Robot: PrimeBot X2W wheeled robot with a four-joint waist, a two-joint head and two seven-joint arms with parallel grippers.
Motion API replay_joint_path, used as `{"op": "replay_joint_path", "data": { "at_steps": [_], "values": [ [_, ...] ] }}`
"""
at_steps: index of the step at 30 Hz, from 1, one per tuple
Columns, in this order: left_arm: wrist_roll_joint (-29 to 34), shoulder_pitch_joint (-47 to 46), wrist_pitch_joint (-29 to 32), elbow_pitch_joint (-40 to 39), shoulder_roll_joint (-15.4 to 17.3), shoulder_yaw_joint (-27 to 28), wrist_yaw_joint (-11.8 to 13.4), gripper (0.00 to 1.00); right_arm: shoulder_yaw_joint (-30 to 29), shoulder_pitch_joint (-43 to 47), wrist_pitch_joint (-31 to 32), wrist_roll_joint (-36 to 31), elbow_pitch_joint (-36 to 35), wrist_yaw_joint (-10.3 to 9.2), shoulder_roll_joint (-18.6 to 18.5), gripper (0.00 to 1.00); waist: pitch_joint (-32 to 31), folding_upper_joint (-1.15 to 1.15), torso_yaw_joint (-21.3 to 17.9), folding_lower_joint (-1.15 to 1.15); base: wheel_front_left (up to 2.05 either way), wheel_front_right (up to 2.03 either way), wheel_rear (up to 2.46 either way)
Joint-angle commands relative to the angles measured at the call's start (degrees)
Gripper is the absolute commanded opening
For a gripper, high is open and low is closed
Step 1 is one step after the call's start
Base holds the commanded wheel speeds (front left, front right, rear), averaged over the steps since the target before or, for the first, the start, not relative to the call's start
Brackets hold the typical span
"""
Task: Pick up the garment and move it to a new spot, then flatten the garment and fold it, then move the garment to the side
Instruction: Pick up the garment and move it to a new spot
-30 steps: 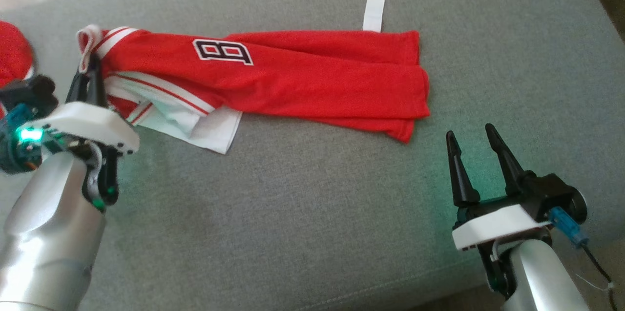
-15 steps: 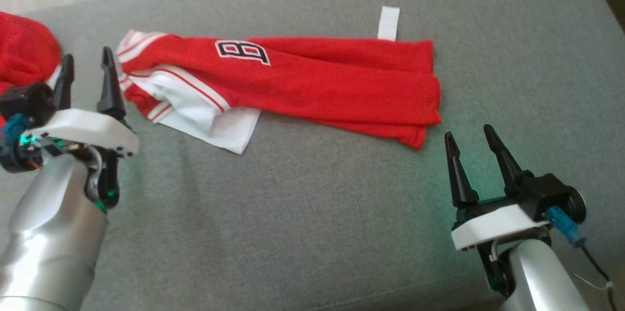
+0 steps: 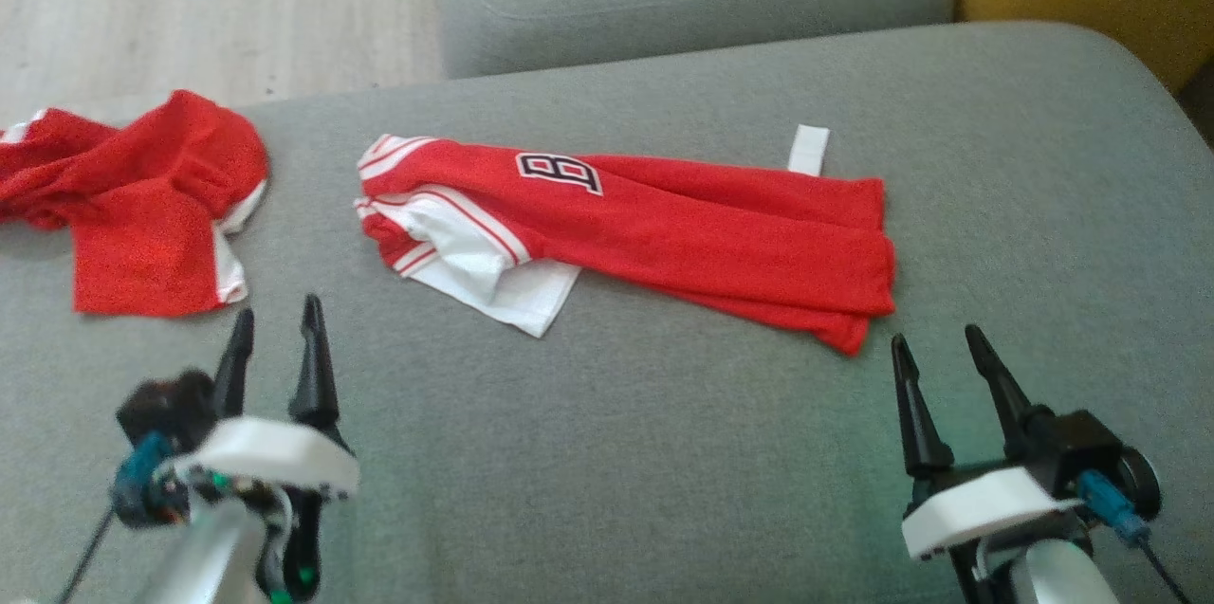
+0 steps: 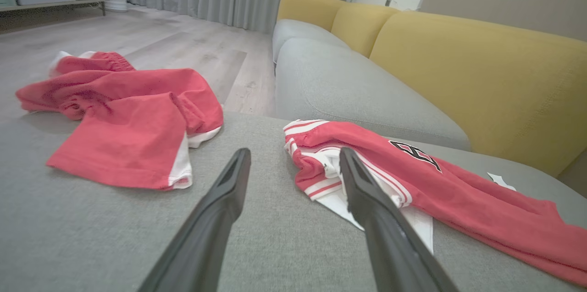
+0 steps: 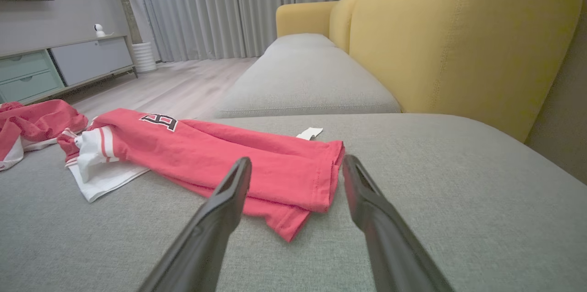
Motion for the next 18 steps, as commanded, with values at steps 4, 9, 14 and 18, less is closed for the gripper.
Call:
{"op": "replay_joint_path", "data": {
  "at_steps": [4, 9, 14, 18],
  "values": [
    [3.3, 4.6, -0.7, -8.0, -0.2, 4.1, 1.9, 1.0, 0.3, 0.5, -0.6, -0.7, -2.4, 0.21, -0.2, 1.0, -1.9, 0.0, 2.1, 0.02, 0.0, 0.0, 0.0],
    [7.3, 12.0, -0.7, -13.5, -2.3, 5.0, 3.3, 1.0, -0.9, 2.5, -0.6, -0.2, -2.5, 0.21, -0.2, 1.0, -2.9, 0.0, 3.0, 0.02, 0.0, 0.0, 0.0],
    [9.2, 16.8, -0.7, -16.8, -4.5, 6.6, 3.8, 1.0, -1.5, 3.9, -0.6, 0.6, -2.3, 0.21, -0.2, 1.0, -3.8, 0.0, 3.5, 0.02, 0.0, 0.0, 0.0],
    [10.6, 18.5, -0.7, -17.5, -5.5, 7.4, 3.6, 1.0, -1.5, 4.3, -0.6, 1.2, -2.0, 0.21, -0.2, 1.0, -4.2, 0.0, 4.1, 0.02, 0.0, 0.0, 0.0]
  ]
}}
